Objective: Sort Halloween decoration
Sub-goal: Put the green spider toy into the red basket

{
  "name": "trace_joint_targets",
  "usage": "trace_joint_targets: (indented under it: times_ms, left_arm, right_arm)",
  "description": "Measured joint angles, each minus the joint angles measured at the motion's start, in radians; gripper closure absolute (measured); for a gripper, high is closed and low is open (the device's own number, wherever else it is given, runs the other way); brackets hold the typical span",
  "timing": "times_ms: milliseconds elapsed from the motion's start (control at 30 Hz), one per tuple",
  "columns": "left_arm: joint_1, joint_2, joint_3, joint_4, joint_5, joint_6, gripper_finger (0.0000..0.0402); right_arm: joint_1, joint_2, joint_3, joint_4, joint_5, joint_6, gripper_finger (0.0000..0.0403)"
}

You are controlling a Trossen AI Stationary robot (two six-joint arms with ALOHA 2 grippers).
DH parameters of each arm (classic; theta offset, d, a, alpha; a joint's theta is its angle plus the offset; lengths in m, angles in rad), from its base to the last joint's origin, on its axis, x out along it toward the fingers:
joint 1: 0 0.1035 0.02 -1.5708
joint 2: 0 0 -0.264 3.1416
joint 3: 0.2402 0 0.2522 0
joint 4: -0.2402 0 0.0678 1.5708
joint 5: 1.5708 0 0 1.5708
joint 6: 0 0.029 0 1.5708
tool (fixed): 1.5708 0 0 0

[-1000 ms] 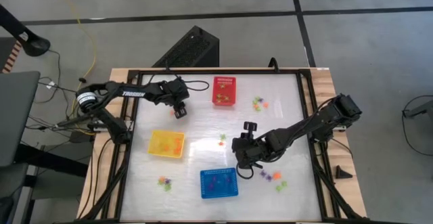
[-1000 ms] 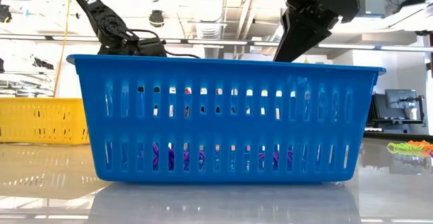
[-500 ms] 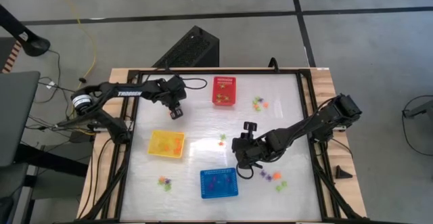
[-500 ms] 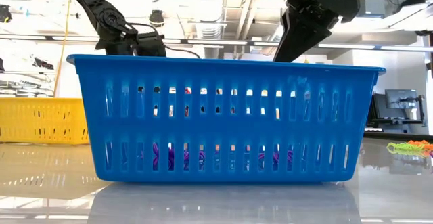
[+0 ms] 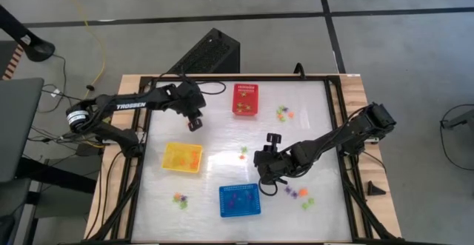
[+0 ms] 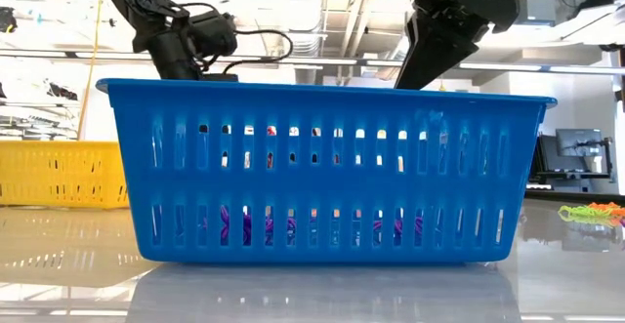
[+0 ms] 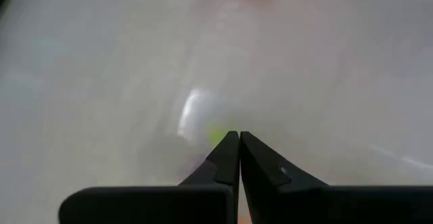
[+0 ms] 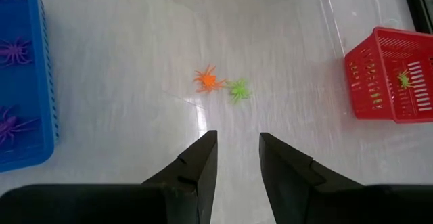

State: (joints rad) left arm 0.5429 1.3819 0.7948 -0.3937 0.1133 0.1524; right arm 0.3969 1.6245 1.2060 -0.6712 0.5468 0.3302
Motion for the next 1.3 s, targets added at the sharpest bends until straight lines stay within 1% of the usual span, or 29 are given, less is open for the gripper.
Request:
trace_joint_targets:
  times_ms: [67, 100, 300, 400, 433, 500, 567, 600, 733, 833, 900, 1000, 1133, 1300]
  left_arm:
    - [-0.014, 0.0, 0.0, 0.01, 0.038, -0.004, 0.0401]
    - [-0.024, 0.0, 0.0, 0.022, 0.04, -0.007, 0.0401]
    - [-0.08, 0.009, 0.0, 0.123, 0.005, -0.034, 0.0401]
    - [-0.103, 0.012, 0.0, 0.134, 0.004, -0.025, 0.0402]
    - [-0.111, 0.011, 0.0, 0.14, -0.009, -0.013, 0.0401]
    - [-0.126, 0.011, 0.0, 0.135, -0.074, -0.002, 0.0395]
    - [-0.132, 0.011, 0.0, 0.125, -0.142, -0.001, 0.0381]
    - [-0.132, 0.014, 0.0, 0.121, -0.157, -0.001, 0.0371]
    - [-0.124, 0.072, 0.0, 0.117, -0.142, -0.037, 0.0317]
    - [-0.122, 0.146, 0.001, 0.128, -0.177, -0.051, 0.0274]
    - [-0.114, 0.186, 0.0, 0.125, -0.205, -0.029, 0.0249]
    - [-0.104, 0.22, 0.0, 0.161, -0.203, -0.015, 0.0223]
    - [-0.094, 0.24, 0.0, 0.173, -0.194, -0.011, 0.0208]
    - [-0.071, 0.24, 0.001, 0.158, -0.163, -0.016, 0.0213]
  right_arm:
    - [0.0, 0.0, 0.0, 0.0, 0.0, 0.0, 0.0262]
    - [0.0, 0.0, 0.0, 0.0, 0.0, 0.0, 0.0262]
    - [0.0, 0.0, 0.0, 0.002, 0.0, 0.0, 0.0262]
    - [0.0, 0.0, 0.0, 0.002, 0.0, 0.001, 0.0262]
    - [0.0, 0.0, 0.0, 0.002, 0.0, 0.001, 0.0262]
    - [0.0, 0.0, 0.0, 0.002, 0.0, 0.001, 0.0262]
    - [0.0, 0.0, 0.0, 0.002, 0.0, 0.001, 0.0262]
    - [0.0, 0.0, 0.0, 0.002, 0.0, 0.001, 0.0262]
    - [0.0, 0.0, 0.0, 0.002, 0.0, 0.001, 0.0262]
    - [0.0, 0.0, 0.0, 0.001, 0.0, 0.001, 0.0262]
    - [0.0, 0.0, 0.0, 0.001, 0.0, 0.001, 0.0262]
    - [0.0, 0.0, 0.0, 0.0, 0.0, 0.001, 0.0262]
    - [0.0, 0.0, 0.0, -0.001, 0.0, 0.001, 0.0262]
    - [0.0, 0.0, 0.0, 0.0, 0.0, 0.001, 0.0262]
